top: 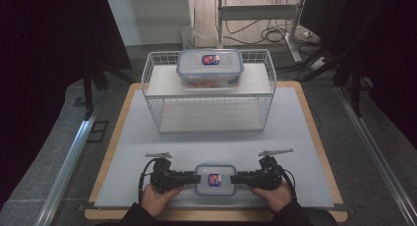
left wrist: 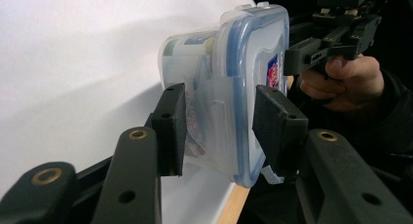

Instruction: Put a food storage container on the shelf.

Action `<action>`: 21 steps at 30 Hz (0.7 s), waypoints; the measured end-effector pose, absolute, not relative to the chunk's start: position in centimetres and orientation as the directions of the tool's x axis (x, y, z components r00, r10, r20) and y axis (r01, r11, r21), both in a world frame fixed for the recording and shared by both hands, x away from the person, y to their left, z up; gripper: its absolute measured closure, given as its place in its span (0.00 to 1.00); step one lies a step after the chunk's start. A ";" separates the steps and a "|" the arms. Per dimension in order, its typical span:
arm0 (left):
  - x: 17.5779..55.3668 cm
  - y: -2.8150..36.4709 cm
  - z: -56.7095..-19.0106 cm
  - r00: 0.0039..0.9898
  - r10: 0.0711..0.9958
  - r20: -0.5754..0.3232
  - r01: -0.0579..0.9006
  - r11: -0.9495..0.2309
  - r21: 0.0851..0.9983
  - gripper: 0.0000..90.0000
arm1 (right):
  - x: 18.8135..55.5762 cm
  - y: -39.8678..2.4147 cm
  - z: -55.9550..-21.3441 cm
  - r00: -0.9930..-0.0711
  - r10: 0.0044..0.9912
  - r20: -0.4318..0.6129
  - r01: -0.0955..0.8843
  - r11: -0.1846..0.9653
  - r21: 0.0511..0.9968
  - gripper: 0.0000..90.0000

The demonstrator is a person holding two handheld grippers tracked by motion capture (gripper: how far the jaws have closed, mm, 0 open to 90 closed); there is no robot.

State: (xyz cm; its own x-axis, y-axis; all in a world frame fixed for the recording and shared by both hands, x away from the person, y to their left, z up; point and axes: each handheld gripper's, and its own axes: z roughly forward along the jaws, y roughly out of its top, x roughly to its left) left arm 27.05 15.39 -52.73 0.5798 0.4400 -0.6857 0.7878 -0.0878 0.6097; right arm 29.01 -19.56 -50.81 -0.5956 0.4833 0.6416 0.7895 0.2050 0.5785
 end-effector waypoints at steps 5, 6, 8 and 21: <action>27.6 15.6 -50.9 0.612 0.443 -0.655 0.759 -0.098 0.643 0.63 | 29.5 -19.5 -49.3 -0.618 0.470 0.630 0.768 0.191 0.611 0.65; 27.8 15.7 -50.5 0.616 0.443 -0.652 0.756 -0.099 0.647 0.63 | 29.6 -19.5 -48.9 -0.625 0.468 0.625 0.763 0.194 0.617 0.65; 28.2 15.9 -49.8 0.626 0.443 -0.642 0.746 -0.102 0.658 0.63 | 30.0 -19.3 -48.3 -0.633 0.467 0.618 0.755 0.196 0.625 0.65; 30.8 16.7 -44.0 0.666 0.452 -0.593 0.693 -0.082 0.716 0.64 | 33.1 -18.4 -42.4 -0.701 0.451 0.552 0.685 0.209 0.698 0.65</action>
